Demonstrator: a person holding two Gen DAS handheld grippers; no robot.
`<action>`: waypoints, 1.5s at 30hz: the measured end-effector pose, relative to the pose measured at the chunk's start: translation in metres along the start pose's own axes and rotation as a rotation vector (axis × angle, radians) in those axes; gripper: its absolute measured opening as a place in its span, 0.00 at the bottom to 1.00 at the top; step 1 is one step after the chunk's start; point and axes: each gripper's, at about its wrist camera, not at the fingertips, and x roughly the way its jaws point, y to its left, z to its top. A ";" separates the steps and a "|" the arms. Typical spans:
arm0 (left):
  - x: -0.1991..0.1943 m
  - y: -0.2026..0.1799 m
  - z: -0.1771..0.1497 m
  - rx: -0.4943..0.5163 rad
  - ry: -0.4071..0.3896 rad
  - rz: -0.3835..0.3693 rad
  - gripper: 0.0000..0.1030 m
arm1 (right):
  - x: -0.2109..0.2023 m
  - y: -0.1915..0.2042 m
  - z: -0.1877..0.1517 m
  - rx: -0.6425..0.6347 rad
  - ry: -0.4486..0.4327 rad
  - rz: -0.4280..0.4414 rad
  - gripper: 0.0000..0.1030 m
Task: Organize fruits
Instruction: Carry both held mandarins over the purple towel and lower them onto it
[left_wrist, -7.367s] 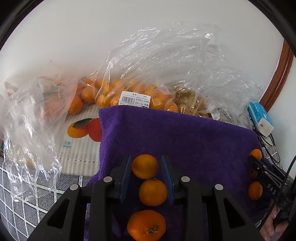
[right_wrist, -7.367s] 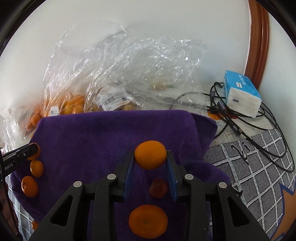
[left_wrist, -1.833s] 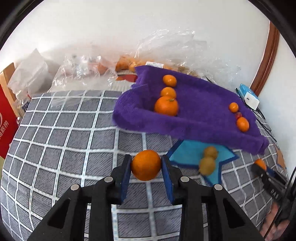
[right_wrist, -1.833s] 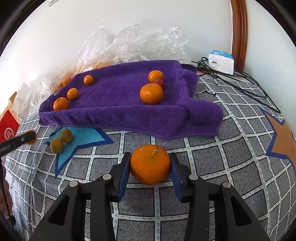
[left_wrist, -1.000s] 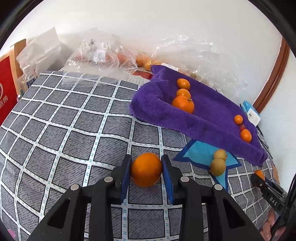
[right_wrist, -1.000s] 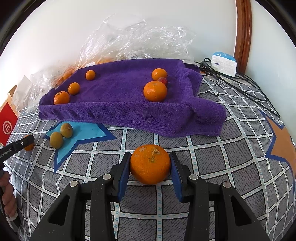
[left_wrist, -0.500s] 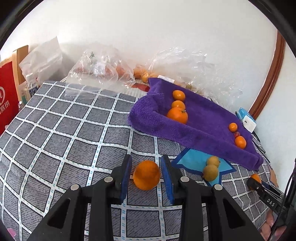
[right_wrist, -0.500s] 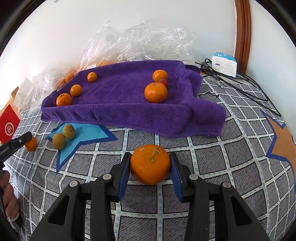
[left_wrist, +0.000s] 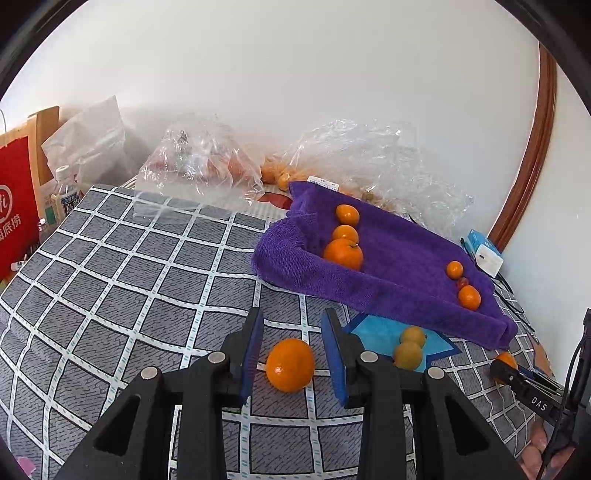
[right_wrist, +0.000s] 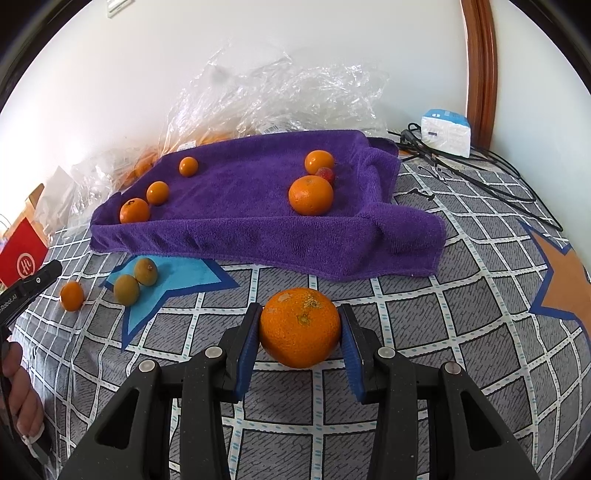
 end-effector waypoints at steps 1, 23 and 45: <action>0.000 0.000 0.000 -0.002 0.001 0.000 0.30 | 0.000 0.000 0.000 -0.002 -0.001 0.002 0.40; -0.001 0.013 0.005 -0.058 -0.003 0.035 0.30 | -0.028 0.005 0.022 0.006 -0.047 0.001 0.40; -0.004 0.009 0.074 -0.074 0.000 0.041 0.30 | -0.035 0.011 0.081 -0.029 -0.116 -0.012 0.40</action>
